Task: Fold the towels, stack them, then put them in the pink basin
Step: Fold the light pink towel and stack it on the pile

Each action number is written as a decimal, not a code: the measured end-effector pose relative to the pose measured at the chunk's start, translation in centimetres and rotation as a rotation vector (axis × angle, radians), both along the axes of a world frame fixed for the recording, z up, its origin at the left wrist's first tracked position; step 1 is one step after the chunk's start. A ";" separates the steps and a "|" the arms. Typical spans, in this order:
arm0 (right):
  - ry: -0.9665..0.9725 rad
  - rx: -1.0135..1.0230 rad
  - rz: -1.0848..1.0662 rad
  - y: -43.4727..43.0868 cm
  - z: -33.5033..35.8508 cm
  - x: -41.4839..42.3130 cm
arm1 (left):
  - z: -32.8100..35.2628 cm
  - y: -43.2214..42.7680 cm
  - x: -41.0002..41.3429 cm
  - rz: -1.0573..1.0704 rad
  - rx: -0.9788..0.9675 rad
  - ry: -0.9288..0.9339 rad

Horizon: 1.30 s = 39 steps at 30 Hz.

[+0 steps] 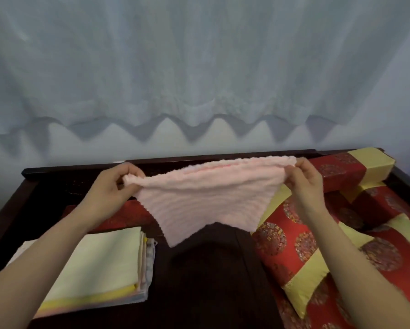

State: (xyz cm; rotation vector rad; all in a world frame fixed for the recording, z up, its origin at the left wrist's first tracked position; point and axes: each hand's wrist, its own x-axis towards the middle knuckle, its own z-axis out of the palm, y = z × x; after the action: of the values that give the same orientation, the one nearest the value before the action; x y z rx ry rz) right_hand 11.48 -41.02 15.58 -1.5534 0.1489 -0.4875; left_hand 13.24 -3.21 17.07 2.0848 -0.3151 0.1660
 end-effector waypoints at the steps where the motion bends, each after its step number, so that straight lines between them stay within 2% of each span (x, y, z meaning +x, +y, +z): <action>1: 0.015 0.004 0.037 -0.5 -0.5 -1.3 | -0.4 0.2 -0.9 -0.012 0.032 -0.014; 6: 0.192 -0.149 0.139 -3.2 -7.3 -9.3 | -6.0 0.4 -6.8 -0.175 0.204 0.046; 10: 0.413 -0.138 0.183 -3.9 -14.2 -15.3 | -13.9 0.8 -10.8 -0.328 0.374 0.254; 13: 0.628 -0.111 0.200 -4.5 -19.5 -17.2 | -19.0 0.2 -11.9 -0.368 0.416 0.384; 17: 0.679 -0.014 0.087 -3.5 -21.9 -14.9 | -21.7 -1.8 -9.4 -0.213 0.314 0.454; 21: 0.732 -0.064 -0.022 -3.4 -23.3 -10.4 | -23.1 -4.1 -4.9 -0.012 0.188 0.451; 25: 0.837 -0.106 -0.111 -3.1 -25.3 -7.4 | -25.0 -6.2 -1.5 0.166 0.051 0.559; 30: 0.967 -0.259 -0.137 -3.2 -27.1 -6.4 | -27.4 -7.9 -0.3 0.301 0.052 0.662; 33: 1.031 -0.208 -0.059 -3.5 -27.4 -6.5 | -28.6 -7.9 -0.8 0.423 0.148 0.705; 36: 1.054 -0.159 0.003 -3.6 -28.2 -7.4 | -28.6 -7.9 -1.7 0.401 0.164 0.932; 39: 0.990 -0.217 -0.039 -2.8 -27.9 -8.3 | -27.8 -8.1 -2.6 0.277 0.005 1.140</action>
State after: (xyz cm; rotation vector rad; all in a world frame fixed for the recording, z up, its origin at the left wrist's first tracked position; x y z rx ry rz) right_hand 3.18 -43.84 -12.29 -1.8917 0.9045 0.2884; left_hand 10.68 -11.33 -10.73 1.8887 0.6580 -0.8366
